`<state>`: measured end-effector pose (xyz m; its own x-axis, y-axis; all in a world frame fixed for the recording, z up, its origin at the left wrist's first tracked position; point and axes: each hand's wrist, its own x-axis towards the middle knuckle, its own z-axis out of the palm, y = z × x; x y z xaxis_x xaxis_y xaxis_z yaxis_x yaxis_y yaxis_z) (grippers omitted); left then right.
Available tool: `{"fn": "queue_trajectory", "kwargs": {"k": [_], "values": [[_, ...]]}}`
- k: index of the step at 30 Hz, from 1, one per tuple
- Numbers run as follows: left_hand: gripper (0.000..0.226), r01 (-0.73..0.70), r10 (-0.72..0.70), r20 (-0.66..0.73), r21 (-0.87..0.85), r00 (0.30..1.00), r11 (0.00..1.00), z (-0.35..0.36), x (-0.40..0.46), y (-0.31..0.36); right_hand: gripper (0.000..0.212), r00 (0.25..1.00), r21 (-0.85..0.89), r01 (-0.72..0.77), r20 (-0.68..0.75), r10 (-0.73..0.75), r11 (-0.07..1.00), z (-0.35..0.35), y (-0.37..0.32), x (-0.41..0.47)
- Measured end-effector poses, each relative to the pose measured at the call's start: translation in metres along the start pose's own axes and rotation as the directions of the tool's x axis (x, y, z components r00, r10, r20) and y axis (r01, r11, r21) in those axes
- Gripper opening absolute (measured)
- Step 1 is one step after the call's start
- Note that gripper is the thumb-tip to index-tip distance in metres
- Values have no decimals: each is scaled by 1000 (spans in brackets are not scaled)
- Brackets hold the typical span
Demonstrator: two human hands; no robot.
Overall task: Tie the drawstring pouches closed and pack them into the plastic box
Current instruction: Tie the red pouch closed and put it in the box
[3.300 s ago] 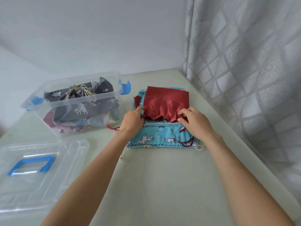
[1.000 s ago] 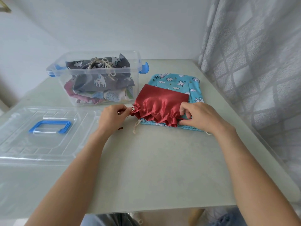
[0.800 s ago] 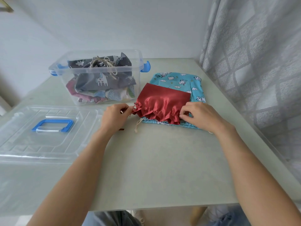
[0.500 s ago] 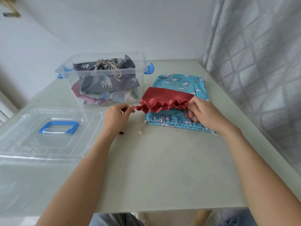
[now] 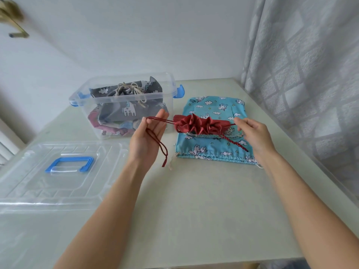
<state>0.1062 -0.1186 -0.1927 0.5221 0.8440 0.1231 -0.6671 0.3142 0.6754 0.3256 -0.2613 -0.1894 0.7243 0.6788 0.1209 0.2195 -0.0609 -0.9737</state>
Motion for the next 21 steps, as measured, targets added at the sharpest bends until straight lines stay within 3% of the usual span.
{"fn": "queue_trajectory", "kwargs": {"k": [5,9,12,14,16,18,21], "values": [[33,6,-33,-135,-199,990,980,-5,3,-3,27,987,22,-50,-151,53,998,3,13,5],[34,7,14,-169,121,986,993,-9,-1,4,25,981,-2,-38,-192,37,999,2,19,7],[33,-3,50,-111,389,993,921,-6,-5,4,34,990,182,-40,-128,64,982,2,8,7],[31,14,32,-80,520,996,854,-5,-8,1,35,997,479,-79,17,80,874,1,0,7],[32,38,-7,-51,640,999,768,-4,-10,-3,37,974,732,-214,209,86,647,0,-1,6],[33,48,-47,-22,738,999,673,-4,-11,-8,35,951,786,-301,288,111,540,0,2,5],[35,62,-47,-43,799,998,598,-6,-9,-10,34,939,749,-345,267,218,566,2,9,6]]}}
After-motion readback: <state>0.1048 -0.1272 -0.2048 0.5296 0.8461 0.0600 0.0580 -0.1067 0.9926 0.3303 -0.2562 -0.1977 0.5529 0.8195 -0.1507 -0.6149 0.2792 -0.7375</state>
